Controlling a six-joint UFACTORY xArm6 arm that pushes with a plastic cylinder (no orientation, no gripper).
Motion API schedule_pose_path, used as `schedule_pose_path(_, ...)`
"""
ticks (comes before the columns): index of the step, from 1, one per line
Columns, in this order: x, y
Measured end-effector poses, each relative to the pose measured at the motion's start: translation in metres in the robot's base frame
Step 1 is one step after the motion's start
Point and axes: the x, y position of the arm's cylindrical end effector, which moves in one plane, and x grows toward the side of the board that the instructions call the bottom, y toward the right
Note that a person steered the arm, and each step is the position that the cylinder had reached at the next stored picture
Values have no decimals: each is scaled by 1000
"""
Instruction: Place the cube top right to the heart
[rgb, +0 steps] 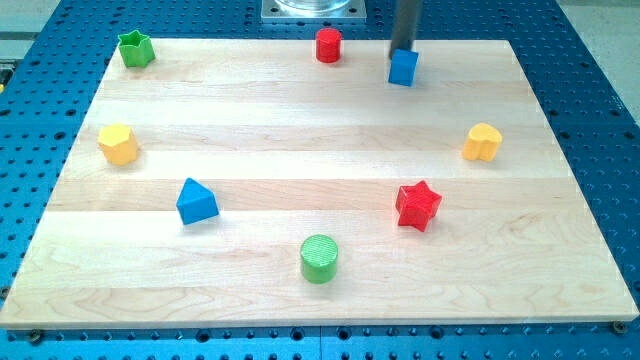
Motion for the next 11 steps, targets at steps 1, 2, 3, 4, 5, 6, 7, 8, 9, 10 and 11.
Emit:
schedule_pose_path(1, 20, -9)
schedule_pose_path(2, 63, 36)
schedule_pose_path(3, 66, 17)
schedule_pose_path(4, 80, 16)
schedule_pose_path(5, 80, 57)
schedule_pose_path(6, 80, 94)
schedule_pose_path(7, 80, 112)
schedule_pose_path(8, 84, 137)
schedule_pose_path(9, 87, 156)
schedule_pose_path(10, 76, 169)
schedule_pose_path(11, 56, 200)
